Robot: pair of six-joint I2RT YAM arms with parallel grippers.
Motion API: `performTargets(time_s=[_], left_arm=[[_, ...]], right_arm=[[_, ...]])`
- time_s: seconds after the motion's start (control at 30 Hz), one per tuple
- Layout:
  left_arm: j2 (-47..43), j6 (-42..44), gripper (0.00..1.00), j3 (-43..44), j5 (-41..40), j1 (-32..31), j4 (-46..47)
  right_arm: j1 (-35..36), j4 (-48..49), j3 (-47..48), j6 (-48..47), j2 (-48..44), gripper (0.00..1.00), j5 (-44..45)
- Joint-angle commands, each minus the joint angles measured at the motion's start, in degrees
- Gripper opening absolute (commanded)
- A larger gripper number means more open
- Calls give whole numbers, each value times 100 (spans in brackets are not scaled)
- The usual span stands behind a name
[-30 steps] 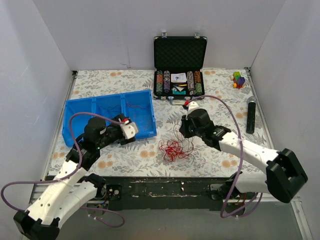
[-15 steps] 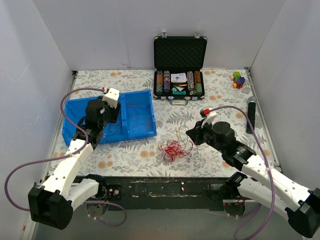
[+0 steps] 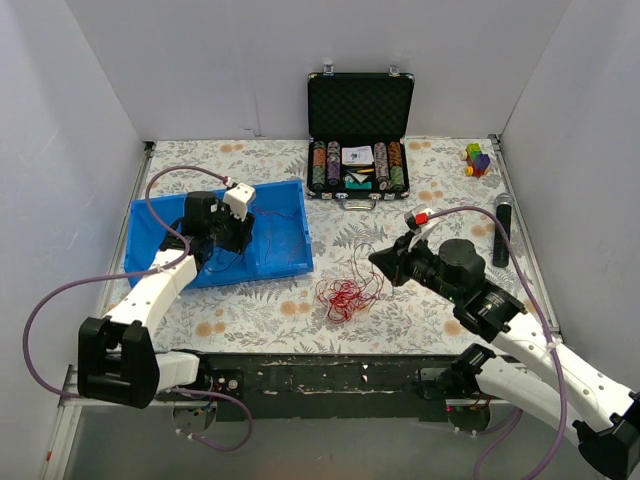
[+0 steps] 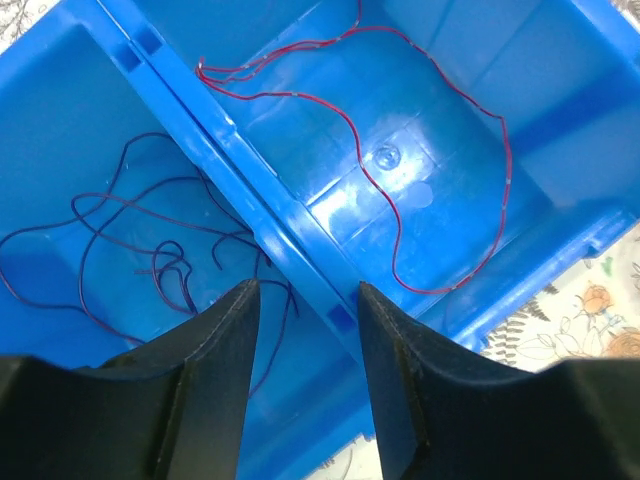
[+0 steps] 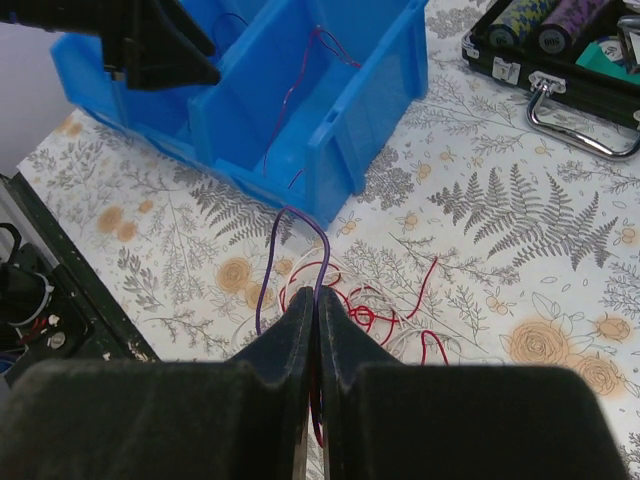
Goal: Untangle the cables
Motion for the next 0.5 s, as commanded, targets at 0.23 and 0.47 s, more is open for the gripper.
performTargets(time_s=[0.23,0.47], left_arm=[[589,-69,45,235,860,-138,383],[493,-246,39,-186,1257,-1024,418]], right_arm=[[72,-238,470,-148,-295,9,-222],[72,-247,505,-131,-304,9,-135]])
